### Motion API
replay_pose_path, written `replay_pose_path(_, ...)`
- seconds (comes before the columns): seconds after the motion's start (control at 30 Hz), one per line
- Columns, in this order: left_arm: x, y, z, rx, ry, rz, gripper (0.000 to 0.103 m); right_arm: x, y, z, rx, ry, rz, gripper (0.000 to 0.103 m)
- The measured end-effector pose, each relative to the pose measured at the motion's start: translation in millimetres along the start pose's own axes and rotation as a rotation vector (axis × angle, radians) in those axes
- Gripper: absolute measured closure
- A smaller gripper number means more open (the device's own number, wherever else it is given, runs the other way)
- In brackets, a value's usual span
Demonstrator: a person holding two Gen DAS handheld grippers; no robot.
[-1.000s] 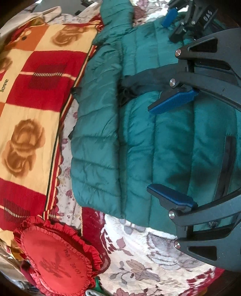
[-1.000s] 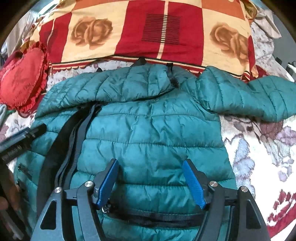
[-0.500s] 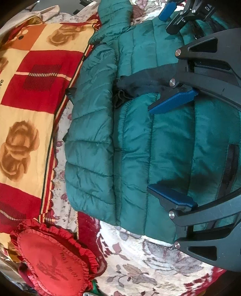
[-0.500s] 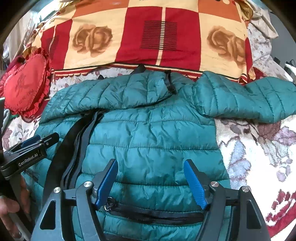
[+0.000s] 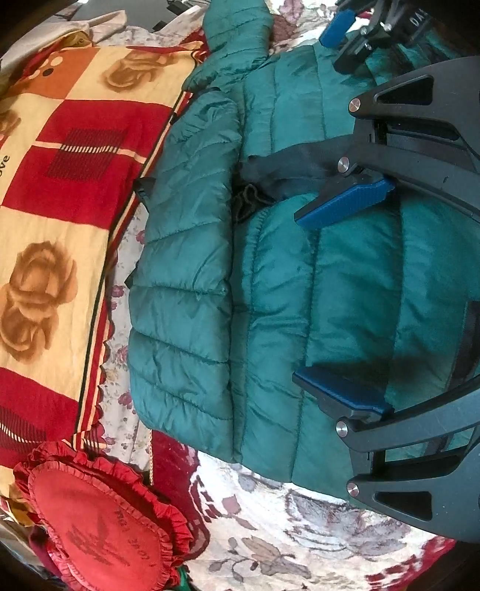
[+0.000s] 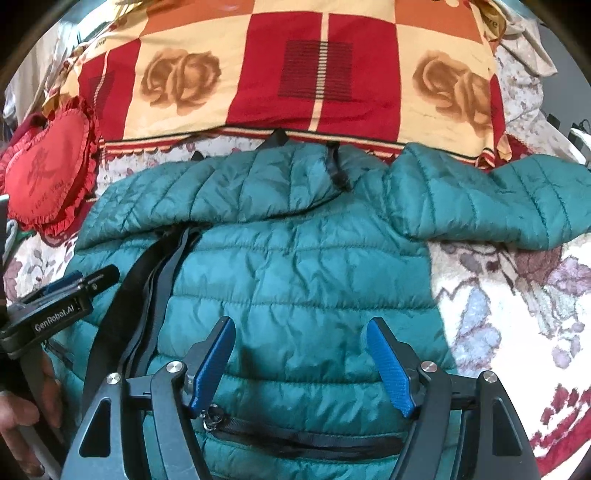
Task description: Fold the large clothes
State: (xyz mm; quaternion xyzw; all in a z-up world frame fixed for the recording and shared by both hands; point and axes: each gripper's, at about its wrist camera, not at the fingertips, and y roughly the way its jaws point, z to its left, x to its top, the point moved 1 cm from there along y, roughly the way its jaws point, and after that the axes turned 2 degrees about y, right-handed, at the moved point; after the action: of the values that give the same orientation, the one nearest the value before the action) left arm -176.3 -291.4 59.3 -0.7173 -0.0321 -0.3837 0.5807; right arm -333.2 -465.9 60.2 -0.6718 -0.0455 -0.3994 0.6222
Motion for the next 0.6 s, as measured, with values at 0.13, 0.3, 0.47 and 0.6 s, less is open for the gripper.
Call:
replay_pose_path(0.13,-0.1,4.7,-1.2,0.005,-0.002,0.006,0.025,7.0,-1.9,-9.3,-0.012,0.017,-0.007,0.032)
replay_pose_path(0.3,-3.2,9.9,-4.5,0.019,0.014,0.008,0.025,10.6,-1.4,-14.5,-0.016,0.028,-0.011,0.032)
replay_pose_path(0.47,-4.7,13.3,-3.7,0.016,0.013,0.011,0.024,11.0,1.7,-16.4,-0.015,0.034,-0.006,0.031)
replay_pose_path(0.6,-5.1,14.8,-3.8,0.013,0.011,0.013,0.024,11.3,3.6,-17.4,-0.010,0.036,-0.001,0.031)
